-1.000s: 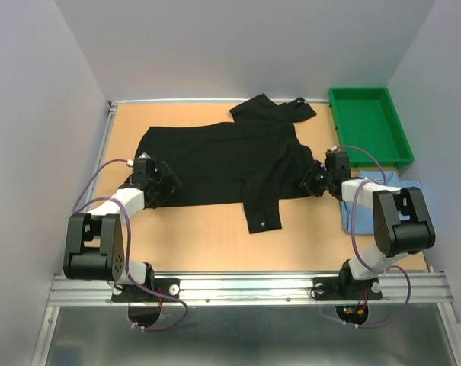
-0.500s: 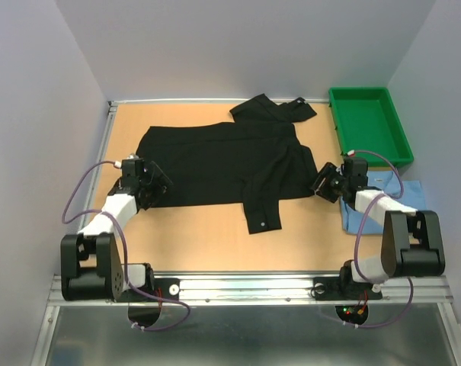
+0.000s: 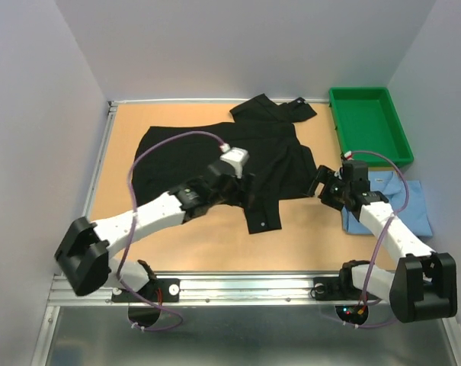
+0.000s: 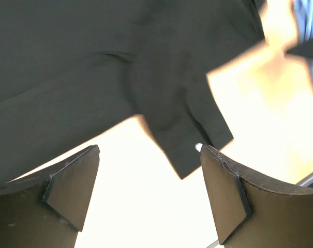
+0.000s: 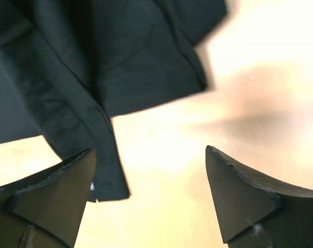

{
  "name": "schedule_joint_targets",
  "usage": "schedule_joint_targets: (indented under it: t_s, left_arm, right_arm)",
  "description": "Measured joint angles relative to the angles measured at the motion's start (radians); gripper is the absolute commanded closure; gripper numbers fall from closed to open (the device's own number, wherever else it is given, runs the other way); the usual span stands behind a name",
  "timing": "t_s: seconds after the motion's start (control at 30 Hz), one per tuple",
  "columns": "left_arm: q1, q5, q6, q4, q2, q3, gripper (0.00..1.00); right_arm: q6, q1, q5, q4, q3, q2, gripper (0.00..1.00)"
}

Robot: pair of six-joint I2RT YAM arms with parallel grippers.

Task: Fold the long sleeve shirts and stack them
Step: Fold the shirt

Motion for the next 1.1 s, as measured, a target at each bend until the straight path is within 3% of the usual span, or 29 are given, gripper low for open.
schedule_joint_targets:
  t_s: [0.13,0.33,0.9,1.1]
  left_arm:
    - [-0.203,-0.079,0.108,0.002,0.179,0.134,0.14]
    - [-0.386,-0.129,0.254,-0.001,0.440,0.319,0.24]
    - [-0.428,-0.089,0.396,-0.082,0.732,0.459,0.32]
    - [-0.428,-0.128,0.410,-0.092,0.745,0.475,0.34]
  right_arm:
    - [0.003,0.000,0.079,-0.114,0.066,-0.013,0.03]
    - [0.011,0.000,0.208,-0.190,0.184,-0.084,0.02]
    - [0.017,0.000,0.358,-0.288,0.206,-0.215,0.02]
    - [0.017,0.000,0.359,-0.294,0.206,-0.225,0.02]
